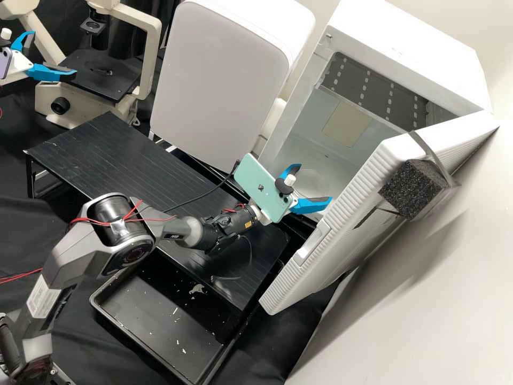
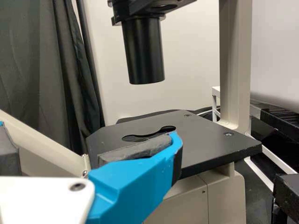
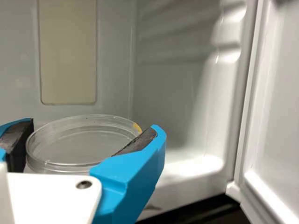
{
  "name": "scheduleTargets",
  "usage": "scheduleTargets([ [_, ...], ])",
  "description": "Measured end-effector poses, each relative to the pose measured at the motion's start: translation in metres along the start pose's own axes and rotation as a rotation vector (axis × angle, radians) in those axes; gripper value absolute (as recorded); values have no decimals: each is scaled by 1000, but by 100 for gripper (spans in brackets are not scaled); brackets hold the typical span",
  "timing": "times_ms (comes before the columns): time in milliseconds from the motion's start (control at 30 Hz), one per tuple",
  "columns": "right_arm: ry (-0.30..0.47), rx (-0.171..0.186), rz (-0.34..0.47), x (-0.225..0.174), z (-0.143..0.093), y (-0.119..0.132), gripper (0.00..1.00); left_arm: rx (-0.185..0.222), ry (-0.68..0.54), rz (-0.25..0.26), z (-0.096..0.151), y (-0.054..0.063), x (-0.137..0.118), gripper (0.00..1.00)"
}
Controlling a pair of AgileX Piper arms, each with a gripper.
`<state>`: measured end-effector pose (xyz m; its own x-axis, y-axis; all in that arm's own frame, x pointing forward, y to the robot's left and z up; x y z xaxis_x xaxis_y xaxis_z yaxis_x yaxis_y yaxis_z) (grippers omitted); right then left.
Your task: Place the petri dish in the incubator
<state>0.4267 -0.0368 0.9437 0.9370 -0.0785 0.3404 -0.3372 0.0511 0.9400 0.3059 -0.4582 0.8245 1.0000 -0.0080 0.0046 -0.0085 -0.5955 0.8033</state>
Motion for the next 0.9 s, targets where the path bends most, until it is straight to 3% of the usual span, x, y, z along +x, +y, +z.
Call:
scheduleTargets([
  [133,-35,5,-28,9,8,-7,0,0,0,0,0,0,0,100],
  [633,-30,5,-22,22,12,-11,0,0,0,0,0,0,0,100],
  [667,-30,5,-22,22,12,-11,100,0,0,0,0,0,0,100],
  [900,-30,5,-22,22,12,-11,100,0,0,0,0,0,0,100],
])
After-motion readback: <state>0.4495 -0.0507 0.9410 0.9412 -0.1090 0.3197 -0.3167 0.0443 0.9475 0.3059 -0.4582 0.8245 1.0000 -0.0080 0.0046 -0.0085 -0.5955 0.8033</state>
